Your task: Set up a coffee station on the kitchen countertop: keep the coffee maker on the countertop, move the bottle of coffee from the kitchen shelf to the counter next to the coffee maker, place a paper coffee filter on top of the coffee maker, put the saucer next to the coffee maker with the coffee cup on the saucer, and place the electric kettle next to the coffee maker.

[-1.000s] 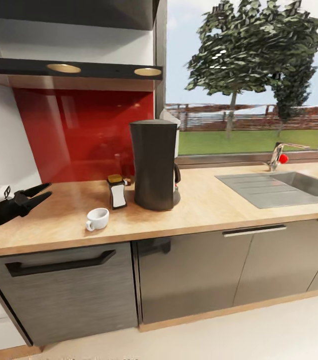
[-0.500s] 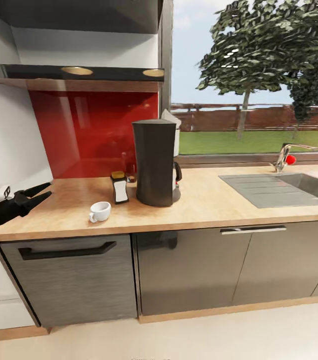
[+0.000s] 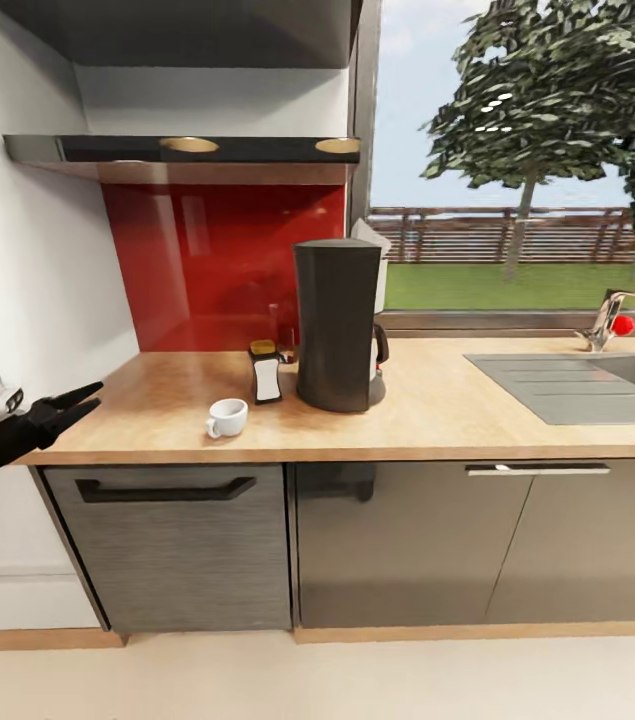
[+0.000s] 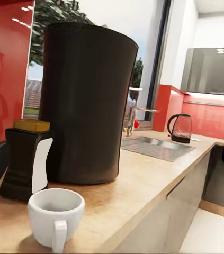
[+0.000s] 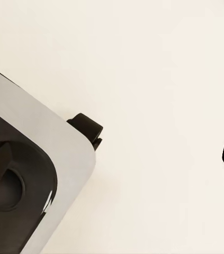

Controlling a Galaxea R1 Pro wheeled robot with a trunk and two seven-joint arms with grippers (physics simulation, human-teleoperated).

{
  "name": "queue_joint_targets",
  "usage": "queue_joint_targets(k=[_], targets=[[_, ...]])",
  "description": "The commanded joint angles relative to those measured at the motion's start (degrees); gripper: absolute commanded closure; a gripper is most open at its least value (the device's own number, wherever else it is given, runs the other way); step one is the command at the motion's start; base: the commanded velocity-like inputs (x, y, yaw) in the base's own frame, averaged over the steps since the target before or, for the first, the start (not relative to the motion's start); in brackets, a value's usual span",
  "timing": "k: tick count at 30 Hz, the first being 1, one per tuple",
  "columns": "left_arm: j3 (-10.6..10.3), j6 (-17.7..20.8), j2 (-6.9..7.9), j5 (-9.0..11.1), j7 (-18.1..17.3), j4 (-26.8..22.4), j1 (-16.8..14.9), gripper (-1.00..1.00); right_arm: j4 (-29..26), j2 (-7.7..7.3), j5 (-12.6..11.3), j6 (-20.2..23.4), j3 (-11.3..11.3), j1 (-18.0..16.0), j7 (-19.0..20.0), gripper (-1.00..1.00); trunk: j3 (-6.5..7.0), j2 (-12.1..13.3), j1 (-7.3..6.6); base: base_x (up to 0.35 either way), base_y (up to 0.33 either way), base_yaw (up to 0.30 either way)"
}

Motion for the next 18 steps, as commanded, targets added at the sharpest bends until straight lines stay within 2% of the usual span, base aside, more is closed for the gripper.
queue_joint_targets(k=[1, 3, 4, 6, 10, 12, 13, 18], targets=[[0.0, 0.6, 0.01, 0.1, -0.3, 0.1, 0.0, -1.00, 0.2, 0.03, -0.6, -0.2, 0.4, 0.0, 0.5, -1.00, -0.06, 0.0, 0.00, 0.000, 0.000, 0.010], [-0.2, 0.5, -0.13, 0.1, -0.8, 0.4, 0.0, -1.00, 0.1, 0.03, -0.6, -0.2, 0.4, 0.0, 0.5, -1.00, -0.06, 0.0, 0.00, 0.000, 0.000, 0.008], [-0.3, 0.5, -0.91, 0.0, -3.9, 0.8, 0.0, -1.00, 0.2, 0.03, -0.6, -0.2, 0.4, 0.0, 0.5, -1.00, -0.06, 0.0, 0.00, 0.000, 0.000, 0.001], [-0.6, 0.0, -1.76, 0.0, -6.9, 2.5, 0.0, -1.00, 0.2, 0.03, -0.6, -0.2, 0.4, -0.1, 0.4, -1.00, -0.06, 0.0, 0.00, 0.000, 0.000, 0.000], [-2.6, -2.5, -2.46, -0.7, -9.2, 6.6, 0.0, -1.00, 0.2, 0.03, -0.6, -0.2, 0.4, -0.1, 0.4, -1.00, -0.06, 0.0, 0.00, 0.000, 0.000, 0.000], [-4.6, -5.4, -2.65, -1.1, -9.3, 9.9, 0.0, -1.00, 0.2, 0.03, -0.6, -0.2, 0.4, -0.1, 0.4, -1.00, -0.06, 0.0, 0.00, 0.000, 0.000, 0.000], [-7.2, -9.2, -2.78, -1.4, -9.3, 14.0, 0.0, -1.00, 0.1, 0.03, -0.6, -0.2, 0.4, -0.1, 0.4, -1.00, -0.06, 0.0, 0.00, 0.000, 0.000, 0.000], [-14.1, -19.1, -3.52, -2.1, -9.3, 26.5, 0.0, -1.00, 0.2, 0.03, -0.6, -0.2, 0.4, -0.1, 0.4, -1.00, -0.06, 0.0, 0.00, 0.000, 0.000, 0.000]])
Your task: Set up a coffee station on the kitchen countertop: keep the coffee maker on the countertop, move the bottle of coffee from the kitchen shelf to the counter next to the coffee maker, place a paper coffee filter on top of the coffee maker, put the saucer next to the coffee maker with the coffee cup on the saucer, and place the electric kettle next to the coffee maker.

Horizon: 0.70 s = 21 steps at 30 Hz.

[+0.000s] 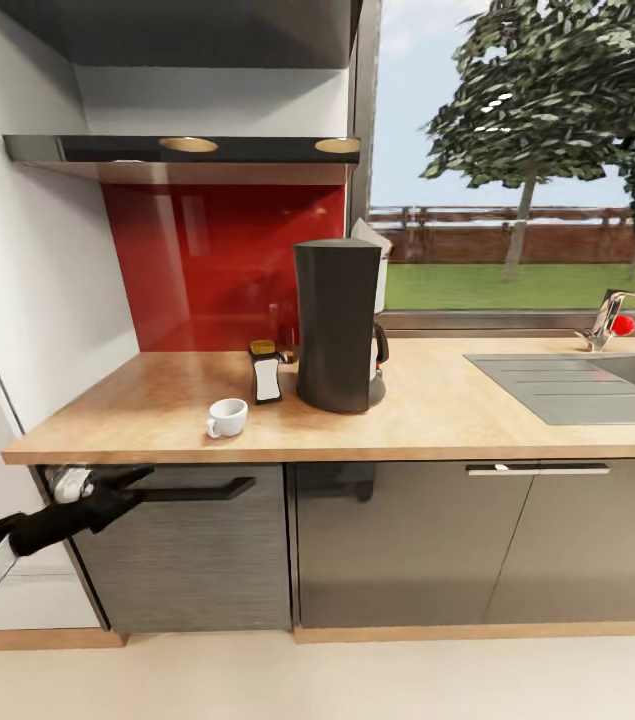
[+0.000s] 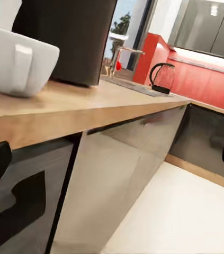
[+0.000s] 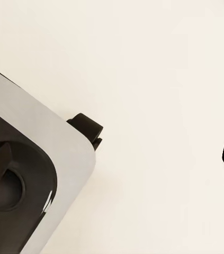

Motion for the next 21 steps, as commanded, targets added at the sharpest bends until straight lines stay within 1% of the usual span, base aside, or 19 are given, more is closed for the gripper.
queue_joint_targets(k=[1, 2, 3, 5, 7, 9, 10, 15, 17, 18, 19, 20, 21], targets=[[-1.0, -1.6, -0.31, 0.0, -0.1, 2.7, -0.1, -1.00, 0.2, 0.03, -0.6, -0.2, 0.4, 0.0, 0.4, -1.00, -0.05, 0.0, -0.01, 0.000, 0.000, 0.000], [-1.8, -2.7, -0.68, -0.2, -0.1, 5.1, 0.0, -1.00, 0.2, 0.03, -0.6, -0.2, 0.4, 0.0, 0.4, -1.00, -0.05, 0.0, -0.01, 0.000, 0.000, 0.000], [-2.9, -4.6, -1.56, -1.0, -0.1, 9.9, 0.0, -1.00, 0.2, 0.03, -0.6, -0.2, 0.4, 0.0, 0.4, -1.00, -0.05, 0.0, -0.01, 0.000, 0.000, 0.000], [-3.6, -6.7, -2.42, -2.3, -0.1, 14.3, 0.0, -1.00, 0.2, 0.03, -0.6, -0.2, 0.4, 0.0, 0.4, -1.00, -0.05, 0.0, -0.01, 0.000, 0.000, 0.000], [-4.0, -8.6, -3.21, -4.1, -0.1, 17.6, 0.1, -1.00, 0.2, 0.03, -0.6, -0.2, 0.4, -0.1, 0.4, -1.00, -0.05, 0.0, -0.01, 0.000, 0.000, 0.000], [-4.3, -10.0, -3.97, -5.7, -0.1, 19.7, 0.7, -1.00, 0.2, 0.03, -0.6, -0.2, 0.4, -0.1, 0.4, -1.00, -0.05, 0.0, -0.01, 0.000, 0.000, 0.000], [-4.5, -10.9, -4.64, -6.7, -0.1, 20.9, 2.1, -1.00, 0.2, 0.03, -0.6, -0.2, 0.4, -0.1, 0.5, -1.00, -0.05, 0.0, -0.01, 0.000, 0.000, 0.000], [-4.7, -11.9, -5.61, -7.9, -0.1, 22.5, 6.2, -1.00, 0.2, 0.03, -0.6, -0.2, 0.3, -0.1, 0.6, -1.00, -0.05, 0.0, -0.01, 0.000, 0.000, 0.000], [-4.8, -12.2, -5.92, -8.3, -0.1, 22.9, 9.8, -1.00, 0.2, 0.03, -0.6, -0.2, 0.3, 0.0, 0.6, -1.00, -0.05, 0.0, -0.01, 0.000, 0.000, 0.000], [-4.8, -12.3, -7.51, -8.5, 6.7, 23.3, 13.6, -1.00, 0.1, 0.07, -0.7, -0.2, 0.3, 0.0, 0.5, -1.00, -0.05, 0.0, -0.01, 0.000, 0.000, 0.000], [-4.8, -12.3, -8.06, -8.5, 9.3, 23.3, 14.3, -1.00, 0.1, 0.07, -0.7, -0.2, 0.3, 0.0, 0.5, -1.00, -0.05, 0.0, -0.01, 0.000, 0.000, 0.000], [-4.8, -12.2, -9.41, -8.5, 15.1, 23.3, 15.8, -1.00, 0.1, 0.07, -1.3, -0.2, 0.2, -0.1, 0.4, -1.00, -0.05, 0.0, -0.01, 0.000, 0.000, 0.000], [-4.8, -12.2, -10.18, -8.5, 18.2, 23.3, 16.6, -1.00, 0.0, 0.06, -1.8, -0.3, 0.2, -0.1, 0.4, -1.00, -0.05, 0.0, -0.01, 0.000, 0.000, 0.000]])
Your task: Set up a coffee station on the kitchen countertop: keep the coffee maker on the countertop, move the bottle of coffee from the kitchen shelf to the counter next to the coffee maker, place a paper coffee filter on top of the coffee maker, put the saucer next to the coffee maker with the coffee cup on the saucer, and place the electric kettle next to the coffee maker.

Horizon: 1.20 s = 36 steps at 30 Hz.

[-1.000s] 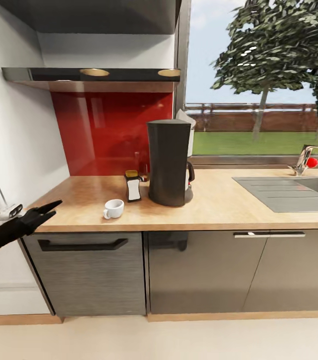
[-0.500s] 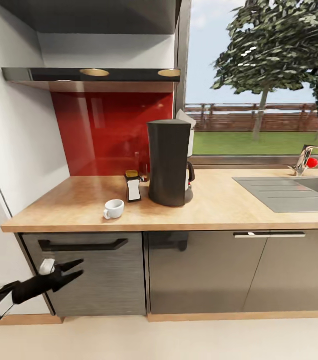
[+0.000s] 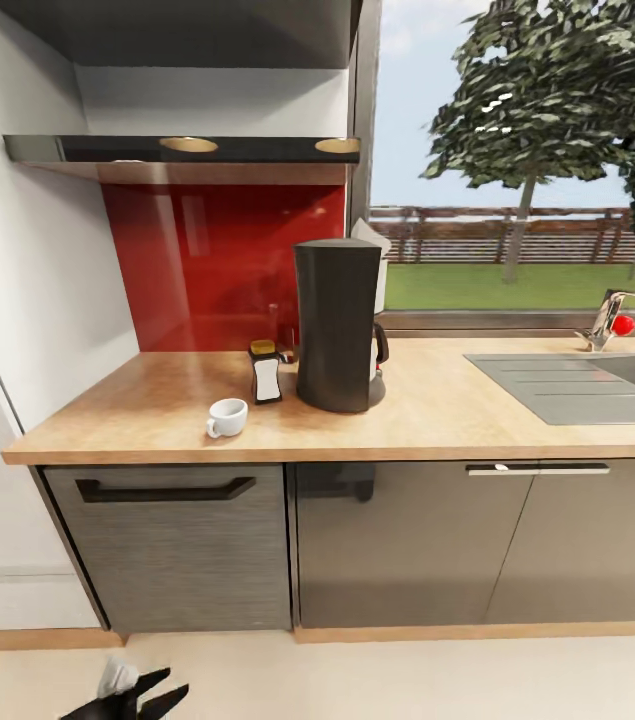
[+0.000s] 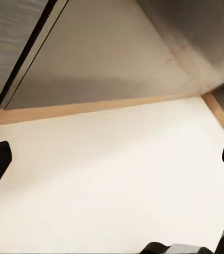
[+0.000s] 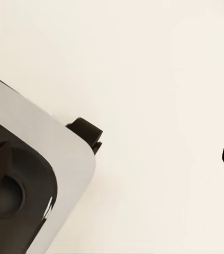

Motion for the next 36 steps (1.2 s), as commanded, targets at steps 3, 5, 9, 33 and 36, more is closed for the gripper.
queue_joint_targets(k=[3, 5, 9, 33, 36], targets=[[-0.2, -0.3, -3.22, 0.4, 12.6, 0.0, 3.0, -1.00, 0.0, 0.02, -4.9, -0.2, 0.4, -0.4, 0.4, -1.00, -0.05, 0.0, -0.01, 0.000, 0.000, 0.000], [-1.9, -0.1, -7.37, 0.1, 32.8, 0.0, 5.2, -1.00, 0.0, -0.05, -18.7, -0.2, 0.4, -2.4, 0.3, -1.00, -0.05, 0.0, -0.01, 0.000, 0.000, 0.000], [-2.6, 0.0, -11.11, 0.1, 45.0, 0.1, 5.6, -1.00, 0.1, -0.94, -24.6, -0.3, 0.5, -2.7, 0.3, -1.00, -0.05, 0.0, -0.01, 0.000, 0.000, 0.000], [-2.8, 0.0, -12.47, 0.1, 47.2, 0.1, 6.0, -1.00, 0.3, -2.20, -25.5, -0.3, 0.5, -2.8, 0.3, -1.00, -0.05, 0.0, -0.01, 0.000, -0.071, -0.011], [-2.8, 0.0, -12.49, 0.1, 47.2, 0.1, 6.0, -1.00, 0.3, -2.19, -25.5, -0.3, 0.5, -2.8, 0.4, -1.00, -0.05, 0.0, -0.01, 0.000, -0.030, -0.215]])
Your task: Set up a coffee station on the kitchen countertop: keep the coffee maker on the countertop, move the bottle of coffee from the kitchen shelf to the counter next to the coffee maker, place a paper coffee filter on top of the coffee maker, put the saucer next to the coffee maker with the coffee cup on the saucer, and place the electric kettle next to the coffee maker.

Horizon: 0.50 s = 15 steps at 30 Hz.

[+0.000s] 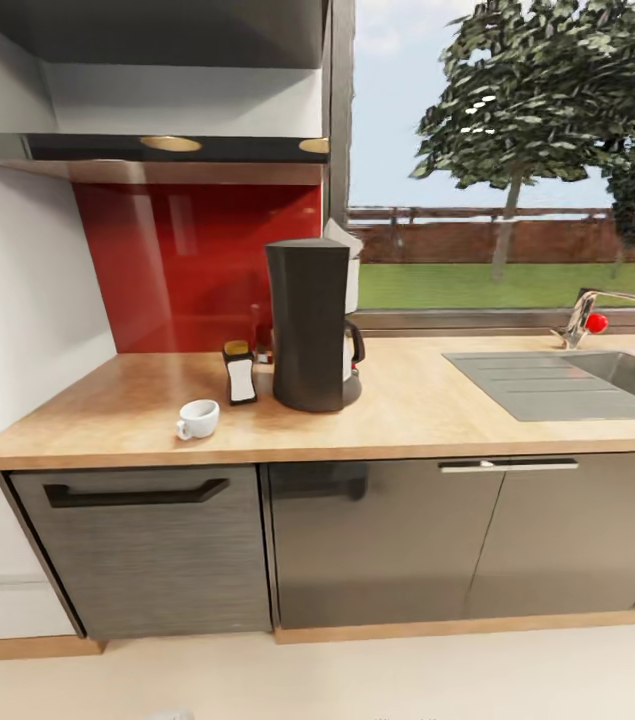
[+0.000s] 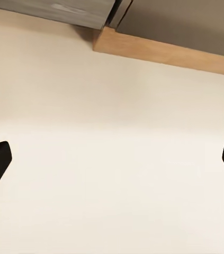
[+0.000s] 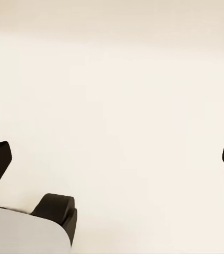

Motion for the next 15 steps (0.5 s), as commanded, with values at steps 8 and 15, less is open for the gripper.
queue_joint_targets(k=[8, 15], targets=[[-0.5, -0.2, 0.01, 0.5, -0.2, 0.1, 0.0, -1.00, 0.2, 0.04, -0.6, -0.1, 0.4, -0.1, 0.4, -1.00, -0.06, 0.0, -0.01, 0.047, -0.039, -0.140], [-0.5, -0.2, 0.01, 0.5, -0.2, 0.1, 0.0, -1.00, 0.1, 0.04, -0.6, -0.1, 0.4, -0.1, 0.6, -1.00, -0.06, 0.0, -0.01, 0.105, -0.078, -0.013]])
